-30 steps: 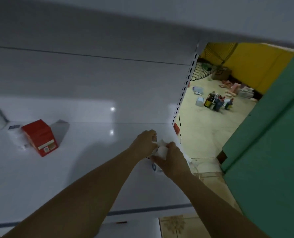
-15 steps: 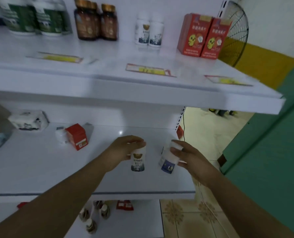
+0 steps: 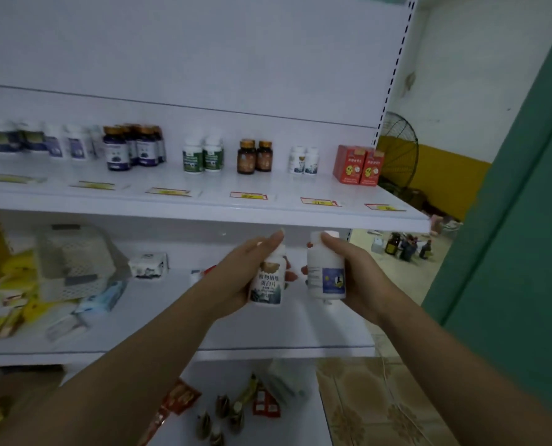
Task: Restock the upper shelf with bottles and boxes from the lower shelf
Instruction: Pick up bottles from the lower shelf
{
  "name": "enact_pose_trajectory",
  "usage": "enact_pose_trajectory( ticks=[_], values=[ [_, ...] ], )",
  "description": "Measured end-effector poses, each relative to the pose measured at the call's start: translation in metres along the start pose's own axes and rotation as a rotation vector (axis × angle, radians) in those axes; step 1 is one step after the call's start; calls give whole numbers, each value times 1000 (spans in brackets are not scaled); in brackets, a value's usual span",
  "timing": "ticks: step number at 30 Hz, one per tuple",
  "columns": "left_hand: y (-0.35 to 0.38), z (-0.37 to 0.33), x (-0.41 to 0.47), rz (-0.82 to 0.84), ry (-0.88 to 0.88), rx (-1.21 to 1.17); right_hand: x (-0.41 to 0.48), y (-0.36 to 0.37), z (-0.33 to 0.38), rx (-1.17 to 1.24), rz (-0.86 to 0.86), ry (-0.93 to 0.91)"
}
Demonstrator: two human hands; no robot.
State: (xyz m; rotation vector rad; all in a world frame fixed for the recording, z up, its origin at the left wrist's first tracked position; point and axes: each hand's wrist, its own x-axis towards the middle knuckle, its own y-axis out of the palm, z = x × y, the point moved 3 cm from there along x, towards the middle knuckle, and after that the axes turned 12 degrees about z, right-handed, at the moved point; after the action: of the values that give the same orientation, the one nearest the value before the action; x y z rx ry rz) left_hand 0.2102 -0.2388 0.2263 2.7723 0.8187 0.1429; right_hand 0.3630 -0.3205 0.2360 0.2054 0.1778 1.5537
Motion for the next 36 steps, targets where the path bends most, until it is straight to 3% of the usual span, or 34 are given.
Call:
enact_pose_trajectory(
  ticks=[7, 19, 36],
  values=[
    [13, -71, -99, -72, 62, 214, -35, 108, 47, -90, 84, -114],
    [1, -124, -151, -101, 186, 178, -29, 164, 82, -138, 145, -180],
    [-186, -162, -263, -452, 244, 258, 112, 339, 29, -135, 391, -103]
  ],
)
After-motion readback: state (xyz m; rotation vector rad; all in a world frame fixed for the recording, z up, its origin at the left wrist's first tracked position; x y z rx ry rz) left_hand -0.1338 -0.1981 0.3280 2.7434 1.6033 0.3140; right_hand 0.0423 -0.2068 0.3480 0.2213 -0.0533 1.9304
